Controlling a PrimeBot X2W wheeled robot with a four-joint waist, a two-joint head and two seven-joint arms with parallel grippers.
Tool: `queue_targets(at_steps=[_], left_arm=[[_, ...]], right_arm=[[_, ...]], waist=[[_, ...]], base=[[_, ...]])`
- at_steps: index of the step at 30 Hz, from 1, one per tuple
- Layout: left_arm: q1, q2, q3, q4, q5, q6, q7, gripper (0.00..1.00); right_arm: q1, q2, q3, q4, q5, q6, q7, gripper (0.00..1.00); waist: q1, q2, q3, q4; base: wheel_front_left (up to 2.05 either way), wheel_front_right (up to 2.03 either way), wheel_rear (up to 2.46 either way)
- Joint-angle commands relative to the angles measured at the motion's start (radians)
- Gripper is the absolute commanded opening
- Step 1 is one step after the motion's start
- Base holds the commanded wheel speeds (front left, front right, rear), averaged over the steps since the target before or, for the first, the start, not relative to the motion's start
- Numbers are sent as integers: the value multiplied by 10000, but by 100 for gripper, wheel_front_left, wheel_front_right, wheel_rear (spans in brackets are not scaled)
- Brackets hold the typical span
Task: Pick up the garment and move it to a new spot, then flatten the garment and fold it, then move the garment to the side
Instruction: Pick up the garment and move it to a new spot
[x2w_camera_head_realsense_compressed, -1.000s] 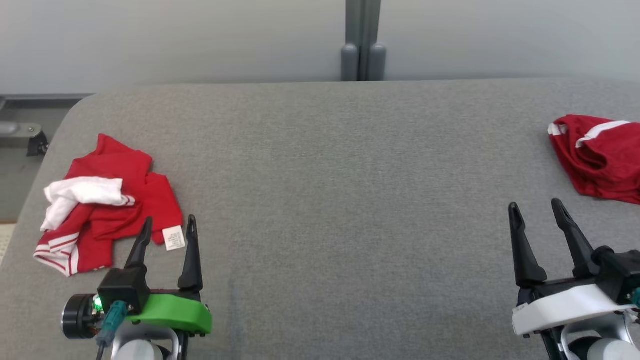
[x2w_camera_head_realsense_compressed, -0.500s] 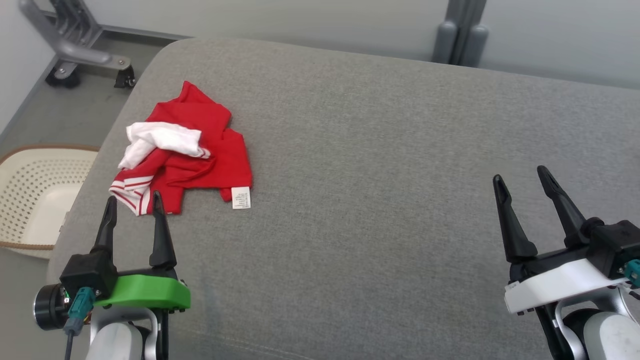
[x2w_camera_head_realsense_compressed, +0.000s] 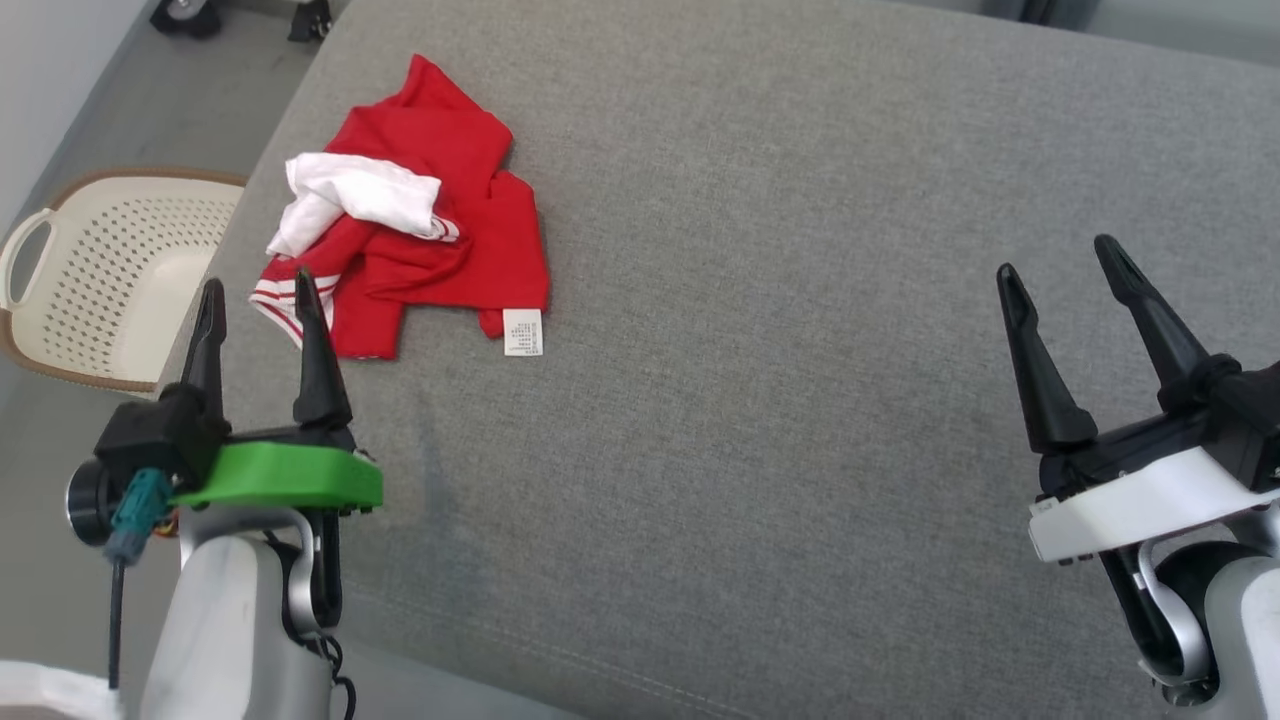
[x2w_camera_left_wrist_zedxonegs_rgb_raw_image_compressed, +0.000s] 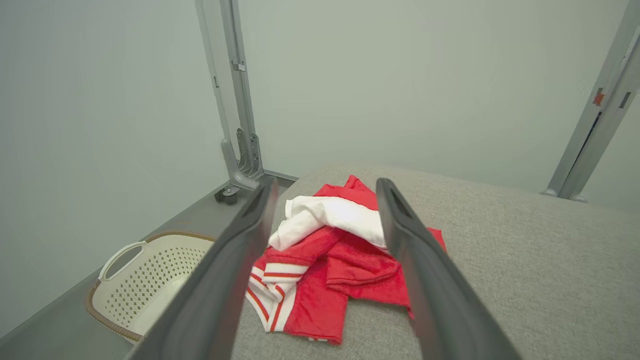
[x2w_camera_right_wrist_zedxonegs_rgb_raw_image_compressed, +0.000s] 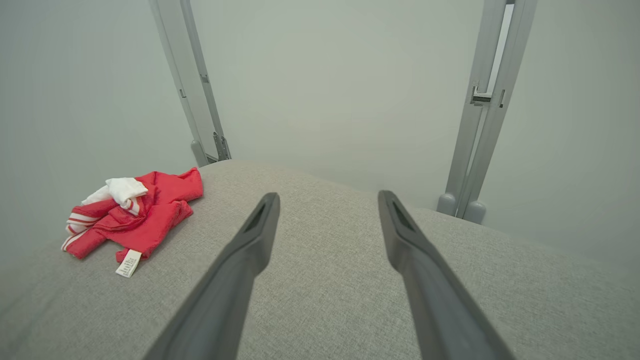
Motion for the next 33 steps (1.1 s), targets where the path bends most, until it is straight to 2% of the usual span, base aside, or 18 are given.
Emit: queue_targets(at_steps=[1,8,13,17,18,19,20,26,33], left_arm=[[-491,-88,-21,315,-104,-133,-13,100],[-2308,-168,-92,3106,-510,-681,-10,100],[-3416,-177,43,5359,-786,-876,-14,100],[-3846,-123,347,6289,-837,-960,-3,100],[-3867,-92,415,6387,-818,-976,2,66],[-3868,-57,489,6492,-786,-1016,9,18],[-3837,-30,559,6544,-761,-1031,9,0],[-3048,204,1259,5635,-441,-1007,-8,0],[-1526,161,1808,3683,280,-876,-12,0]], right_arm=[[-213,-111,-9,-98,-62,-12,50,100],[-669,-271,-41,-151,-19,-11,23,100],[-957,-259,80,19,21,-12,-144,100],[-1090,-162,61,200,25,-11,-350,100],[-1102,-146,62,250,26,-12,-409,100],[-1108,-121,65,322,28,-12,-468,100],[-1108,-103,70,370,32,-12,-519,100],[-1059,39,101,762,38,-11,-999,100],[-563,325,197,1435,137,-12,-1526,100]], waist=[[0,0,1331,-360],[0,0,2302,-878],[0,0,2610,-1216],[0,0,2598,-1373],[0,0,2562,-1405],[0,0,2509,-1441],[0,0,2455,-1471],[0,0,1733,-1763],[0,0,270,-2127]], base=[[0,0,0],[0,0,0],[0,0,0],[0,0,0],[0,0,0],[0,0,0],[0,0,0],[0,0,0],[0,0,0]])
